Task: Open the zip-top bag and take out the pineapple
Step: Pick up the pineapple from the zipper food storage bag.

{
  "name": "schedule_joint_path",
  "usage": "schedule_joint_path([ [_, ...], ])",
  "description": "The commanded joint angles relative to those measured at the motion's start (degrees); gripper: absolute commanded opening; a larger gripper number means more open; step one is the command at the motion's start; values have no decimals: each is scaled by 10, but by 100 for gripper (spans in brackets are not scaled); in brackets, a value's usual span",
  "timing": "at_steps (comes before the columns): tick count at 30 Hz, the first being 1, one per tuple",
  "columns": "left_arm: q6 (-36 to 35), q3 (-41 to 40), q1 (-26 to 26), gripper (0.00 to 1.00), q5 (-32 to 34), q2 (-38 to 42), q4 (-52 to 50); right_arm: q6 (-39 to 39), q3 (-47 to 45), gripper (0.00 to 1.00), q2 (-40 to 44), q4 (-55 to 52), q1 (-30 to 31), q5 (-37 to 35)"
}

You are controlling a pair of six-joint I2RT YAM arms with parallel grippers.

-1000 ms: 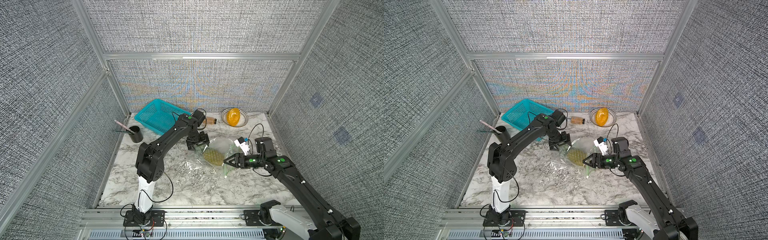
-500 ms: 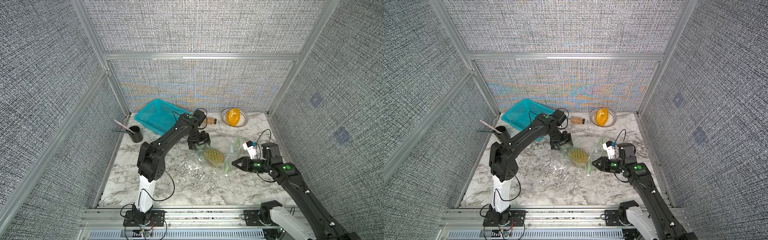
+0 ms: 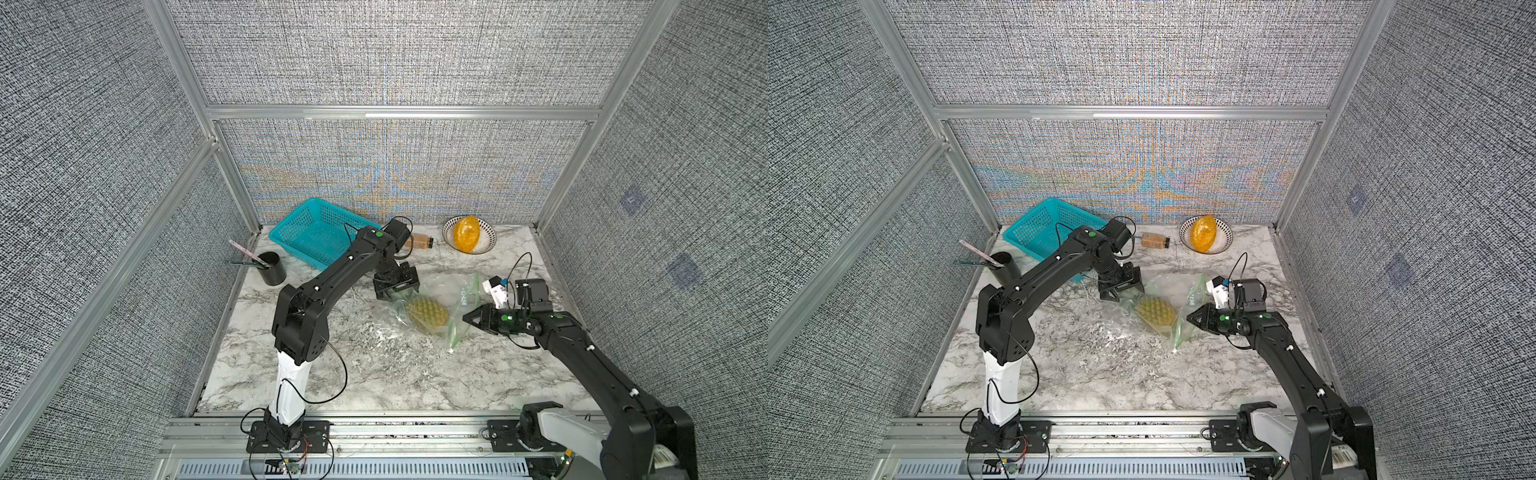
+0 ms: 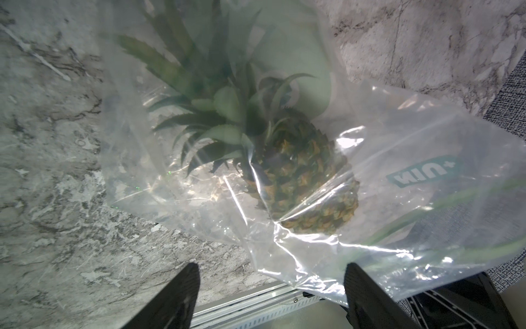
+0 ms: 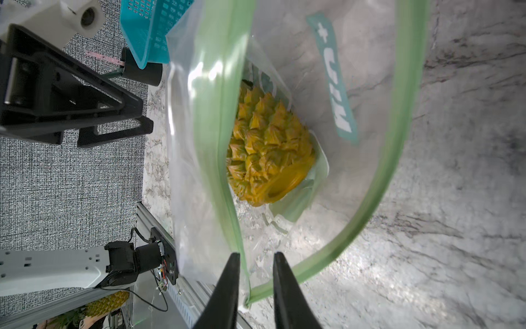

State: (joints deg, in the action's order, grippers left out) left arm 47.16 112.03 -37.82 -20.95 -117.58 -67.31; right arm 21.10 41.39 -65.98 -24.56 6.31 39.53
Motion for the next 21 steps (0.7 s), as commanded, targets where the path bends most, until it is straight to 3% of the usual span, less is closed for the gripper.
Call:
schedule_joint_path([
  [1,0,-5,1,82,9,11,1,-23,9,24,-24,35,-5,12],
  [13,10,-25,2,82,16,21,9,-16,41,26,-133,125,13,37],
  [18,13,-27,2,82,16,19,10,-14,41,38,-163,155,41,27],
  [21,14,-27,2,82,18,19,9,-15,72,52,-181,158,59,12],
])
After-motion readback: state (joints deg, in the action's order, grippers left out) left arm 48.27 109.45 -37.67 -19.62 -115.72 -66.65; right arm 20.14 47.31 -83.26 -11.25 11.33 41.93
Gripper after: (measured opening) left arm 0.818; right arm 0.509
